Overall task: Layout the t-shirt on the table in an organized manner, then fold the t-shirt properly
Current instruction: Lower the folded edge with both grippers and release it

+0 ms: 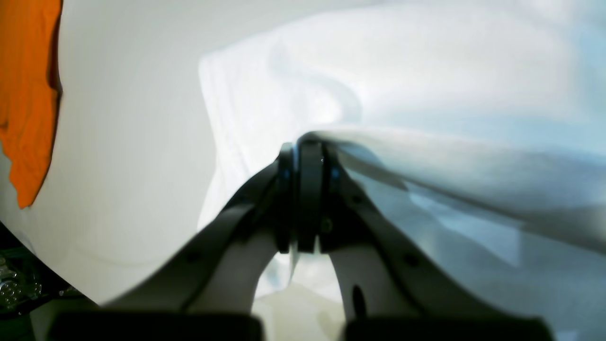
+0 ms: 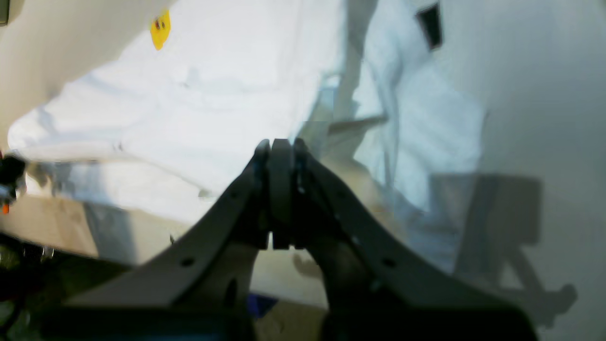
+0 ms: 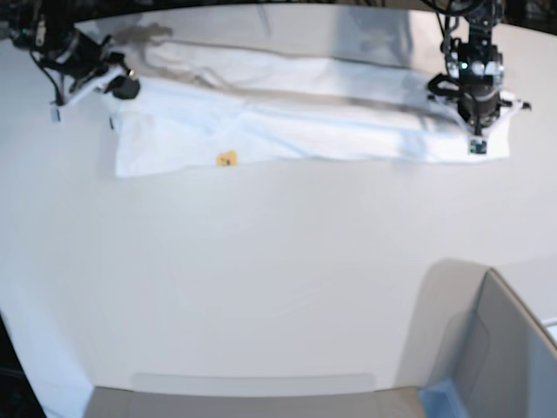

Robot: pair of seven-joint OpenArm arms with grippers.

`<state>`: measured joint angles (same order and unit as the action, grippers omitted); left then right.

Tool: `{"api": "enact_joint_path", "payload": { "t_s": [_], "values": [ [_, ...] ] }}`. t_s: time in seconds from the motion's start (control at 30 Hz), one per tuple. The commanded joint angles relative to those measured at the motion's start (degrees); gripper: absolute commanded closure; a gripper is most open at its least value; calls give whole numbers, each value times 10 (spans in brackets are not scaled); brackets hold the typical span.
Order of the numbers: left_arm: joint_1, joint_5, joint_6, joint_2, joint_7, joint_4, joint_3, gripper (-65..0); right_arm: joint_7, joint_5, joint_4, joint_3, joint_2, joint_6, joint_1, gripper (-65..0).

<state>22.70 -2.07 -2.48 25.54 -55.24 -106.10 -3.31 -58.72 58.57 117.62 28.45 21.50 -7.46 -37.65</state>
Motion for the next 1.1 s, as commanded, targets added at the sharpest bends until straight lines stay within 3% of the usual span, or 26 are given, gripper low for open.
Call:
{"api": "enact_joint_path", "payload": {
  "t_s": [0.0, 0.17, 0.37, 0.43, 0.67, 0.9, 1.07],
  "values": [
    [-1, -10, -5, 6, 10, -7, -2, 0, 7, 6, 9, 3, 4, 5, -3, 0],
    [4, -11, -5, 6, 10, -7, -1, -1, 3, 4, 8, 3, 3, 5, -4, 0],
    [24, -11, -5, 7, 10, -10, -1, -243, 2, 4, 8, 3, 3, 5, -4, 0],
    [38, -11, -5, 8, 10, -11, -1, -273, 2, 3, 8, 3, 3, 5, -4, 0],
    [43, -13, -5, 10, 8, -11, -6, -265, 2, -23, 8, 2, 3, 5, -5, 0],
    [39, -14, -8, 27, -83, -9, -8, -265, 2, -55, 8, 0, 3, 5, -13, 0],
    [39, -62, -9, 17, -89, -8, -45, -265, 2, -58, 8, -29, 3, 4, -11, 0]
  ]
}}
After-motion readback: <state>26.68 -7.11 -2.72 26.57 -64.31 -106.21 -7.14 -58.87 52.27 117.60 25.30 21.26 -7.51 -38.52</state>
